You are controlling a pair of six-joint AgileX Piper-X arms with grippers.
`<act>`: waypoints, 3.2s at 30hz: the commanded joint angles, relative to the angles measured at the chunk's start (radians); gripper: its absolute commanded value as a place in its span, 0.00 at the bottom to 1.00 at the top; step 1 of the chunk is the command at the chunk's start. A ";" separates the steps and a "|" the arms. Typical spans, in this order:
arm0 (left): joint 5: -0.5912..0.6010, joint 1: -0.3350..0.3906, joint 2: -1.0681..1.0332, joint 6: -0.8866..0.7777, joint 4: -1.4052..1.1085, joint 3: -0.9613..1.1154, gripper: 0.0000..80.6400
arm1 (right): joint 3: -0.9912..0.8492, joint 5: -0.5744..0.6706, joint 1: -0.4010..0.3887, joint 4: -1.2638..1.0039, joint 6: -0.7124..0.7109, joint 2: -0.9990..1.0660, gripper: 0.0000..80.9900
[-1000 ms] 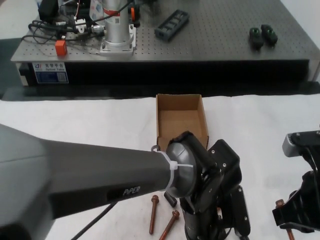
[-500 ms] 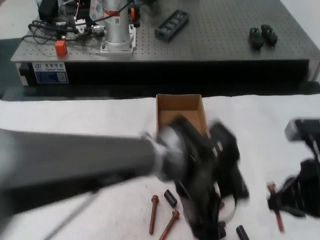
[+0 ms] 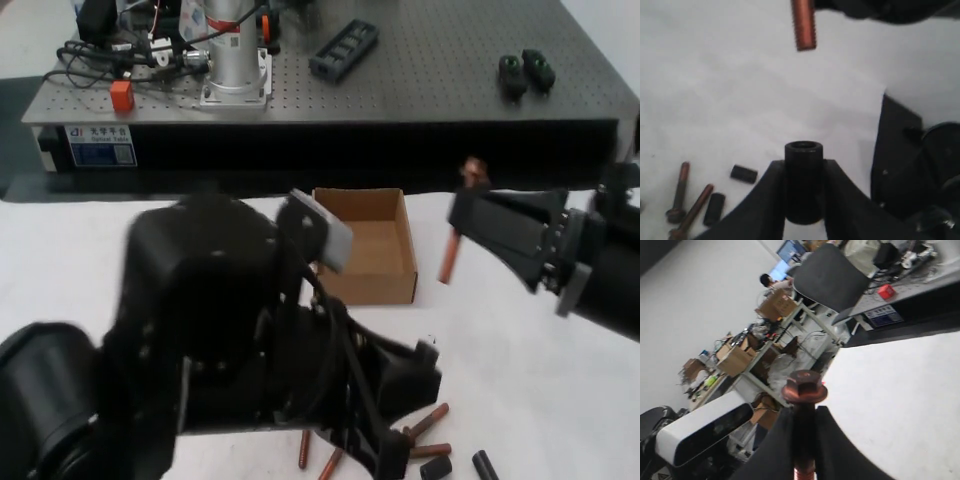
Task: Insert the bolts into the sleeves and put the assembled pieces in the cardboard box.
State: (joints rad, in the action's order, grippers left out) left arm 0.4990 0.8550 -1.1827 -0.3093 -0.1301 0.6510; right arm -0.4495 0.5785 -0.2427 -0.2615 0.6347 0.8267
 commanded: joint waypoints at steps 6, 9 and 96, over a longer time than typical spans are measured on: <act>-0.040 0.003 0.026 -0.079 -0.055 0.000 0.01 | 0.001 -0.076 -0.076 -0.044 0.054 0.012 0.00; -0.051 0.003 0.026 -0.079 -0.062 0.000 0.01 | 0.001 -0.076 -0.076 -0.024 0.038 0.012 0.00; -0.401 -0.322 -0.959 -0.054 0.934 1.438 0.32 | -0.464 -0.479 -0.011 0.995 -0.658 0.616 0.56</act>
State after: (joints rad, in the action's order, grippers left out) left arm 0.2743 0.5614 -2.2789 -0.4784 0.6880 2.0809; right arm -0.8728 0.1210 -0.2313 0.7055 -0.0054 1.4117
